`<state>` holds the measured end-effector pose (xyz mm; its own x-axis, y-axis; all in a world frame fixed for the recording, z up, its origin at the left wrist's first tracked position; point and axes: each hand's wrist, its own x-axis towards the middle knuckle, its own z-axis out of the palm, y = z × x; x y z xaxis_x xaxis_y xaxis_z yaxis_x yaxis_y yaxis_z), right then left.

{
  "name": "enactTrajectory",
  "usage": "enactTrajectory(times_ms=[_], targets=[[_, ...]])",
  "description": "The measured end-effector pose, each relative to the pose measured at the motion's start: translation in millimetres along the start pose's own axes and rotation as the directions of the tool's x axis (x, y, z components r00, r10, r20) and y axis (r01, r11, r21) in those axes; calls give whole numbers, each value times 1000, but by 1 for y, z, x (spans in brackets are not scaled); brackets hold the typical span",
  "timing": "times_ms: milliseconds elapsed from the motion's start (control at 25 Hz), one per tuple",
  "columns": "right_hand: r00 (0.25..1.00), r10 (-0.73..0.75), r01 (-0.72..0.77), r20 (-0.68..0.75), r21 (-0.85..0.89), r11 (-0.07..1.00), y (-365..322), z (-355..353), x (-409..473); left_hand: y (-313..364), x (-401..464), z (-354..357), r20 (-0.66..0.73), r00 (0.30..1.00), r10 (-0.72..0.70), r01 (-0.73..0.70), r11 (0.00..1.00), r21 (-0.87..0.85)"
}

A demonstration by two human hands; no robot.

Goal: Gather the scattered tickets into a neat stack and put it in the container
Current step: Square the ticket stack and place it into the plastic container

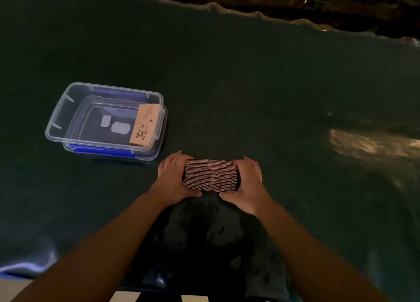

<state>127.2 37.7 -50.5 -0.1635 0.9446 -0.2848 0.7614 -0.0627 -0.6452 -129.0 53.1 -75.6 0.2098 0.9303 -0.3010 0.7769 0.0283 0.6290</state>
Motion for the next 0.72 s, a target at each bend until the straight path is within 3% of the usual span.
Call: enactTrajectory(times_ms=[160,360,560,720], targets=[[993,37,-39,110,16,999,-4,-14,1,5,-5,-19,110,994,19,-3,989,-149],[975,40,-131,217,422,897,-10,-28,-12,27,-25,-49,209,977,47,68,857,-510],[947,-85,-132,310,616,777,-32,-49,-16,53,-47,-65,211,978,6,175,535,-827],[947,-33,-207,320,686,698,-56,-60,-21,84,-57,-61,118,990,-80,135,244,-960]])
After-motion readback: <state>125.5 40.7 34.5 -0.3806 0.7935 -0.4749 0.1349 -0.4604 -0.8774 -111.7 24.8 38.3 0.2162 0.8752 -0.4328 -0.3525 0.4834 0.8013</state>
